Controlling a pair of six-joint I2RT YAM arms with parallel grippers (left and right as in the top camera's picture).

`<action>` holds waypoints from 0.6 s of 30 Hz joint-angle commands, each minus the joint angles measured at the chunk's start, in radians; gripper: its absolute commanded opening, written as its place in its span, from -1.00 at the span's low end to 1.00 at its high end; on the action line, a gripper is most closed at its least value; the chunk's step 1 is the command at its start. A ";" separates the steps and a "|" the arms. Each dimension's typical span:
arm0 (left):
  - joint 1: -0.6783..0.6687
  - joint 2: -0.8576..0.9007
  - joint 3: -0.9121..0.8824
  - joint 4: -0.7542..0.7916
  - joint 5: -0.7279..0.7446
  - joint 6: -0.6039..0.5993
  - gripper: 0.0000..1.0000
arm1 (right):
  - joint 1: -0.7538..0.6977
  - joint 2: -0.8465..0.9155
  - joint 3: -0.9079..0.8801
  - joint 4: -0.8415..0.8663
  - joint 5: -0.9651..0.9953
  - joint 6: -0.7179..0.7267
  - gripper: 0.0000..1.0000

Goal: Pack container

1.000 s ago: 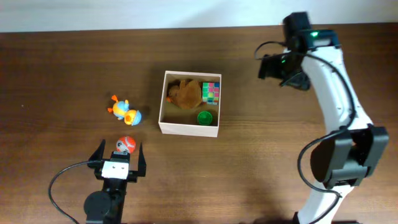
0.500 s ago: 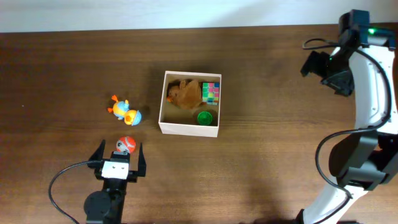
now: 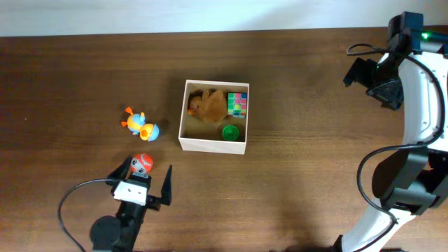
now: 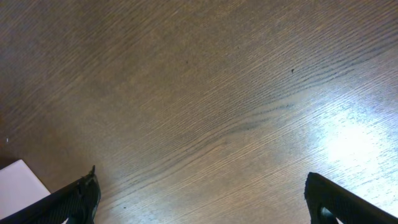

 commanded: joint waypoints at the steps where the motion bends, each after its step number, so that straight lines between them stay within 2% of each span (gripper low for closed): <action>1: 0.003 0.070 0.209 -0.087 -0.015 -0.059 0.99 | -0.004 -0.012 0.018 0.001 0.006 -0.007 0.98; 10: 0.003 0.505 0.697 -0.392 -0.046 -0.062 0.99 | -0.004 -0.012 0.018 0.001 0.006 -0.007 0.98; 18: 0.003 0.900 1.028 -0.812 0.045 -0.062 0.99 | -0.004 -0.012 0.018 0.001 0.006 -0.007 0.98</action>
